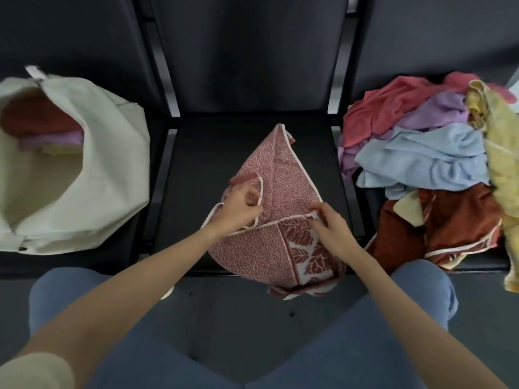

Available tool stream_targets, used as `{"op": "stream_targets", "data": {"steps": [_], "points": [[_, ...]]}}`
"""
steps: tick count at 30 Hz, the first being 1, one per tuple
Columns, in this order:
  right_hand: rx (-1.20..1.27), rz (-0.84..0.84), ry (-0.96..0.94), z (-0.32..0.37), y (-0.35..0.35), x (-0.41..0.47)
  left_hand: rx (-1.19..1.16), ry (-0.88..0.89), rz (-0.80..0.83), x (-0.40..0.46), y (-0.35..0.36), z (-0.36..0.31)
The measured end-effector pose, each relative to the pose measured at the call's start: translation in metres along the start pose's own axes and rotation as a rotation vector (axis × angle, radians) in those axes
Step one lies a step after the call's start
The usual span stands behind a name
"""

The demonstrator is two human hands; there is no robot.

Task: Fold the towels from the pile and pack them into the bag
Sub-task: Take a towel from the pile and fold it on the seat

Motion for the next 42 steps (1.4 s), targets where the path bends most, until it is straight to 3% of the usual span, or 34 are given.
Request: {"op": "stream_targets", "data": {"steps": [3, 7, 10, 13, 16, 20, 25, 31, 42], "points": [[0.026, 0.015, 0.023, -0.002, 0.003, -0.001, 0.071, -0.101, -0.176, 0.016, -0.007, 0.001], [-0.069, -0.053, -0.047, 0.001, 0.004, 0.001, 0.276, -0.205, -0.217, 0.038, -0.002, 0.004], [-0.123, -0.072, -0.084, 0.001, 0.002, 0.0, 0.377, -0.187, -0.202, 0.05, 0.005, 0.005], [-0.066, -0.143, -0.097, 0.003, -0.012, -0.007, 0.259, -0.189, -0.22, 0.052, 0.002, 0.007], [-0.101, -0.247, -0.173, 0.012, -0.031, -0.012, -0.005, -0.033, -0.279, 0.037, -0.006, -0.02], [-0.142, -0.302, -0.311, 0.04, -0.045, -0.015, -0.297, 0.199, -0.069, 0.006, -0.009, -0.077], [-0.059, -0.33, -0.371, 0.077, -0.049, -0.014, -0.358, 0.203, 0.148, -0.013, -0.005, -0.101], [0.138, -0.291, -0.239, 0.079, -0.044, -0.003, -0.356, 0.227, 0.165, -0.018, -0.004, -0.102], [0.114, -0.27, -0.182, 0.066, -0.04, 0.012, -0.304, 0.207, 0.183, -0.015, -0.002, -0.1]]}}
Point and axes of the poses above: each hand's wrist, its own x-axis towards the middle knuckle, its own y-axis out of the palm, z = x × y, the point moved 7 cm from there along x, towards the middle knuckle, and after that the axes turned 3 degrees about -x, right-handed, at the moved point
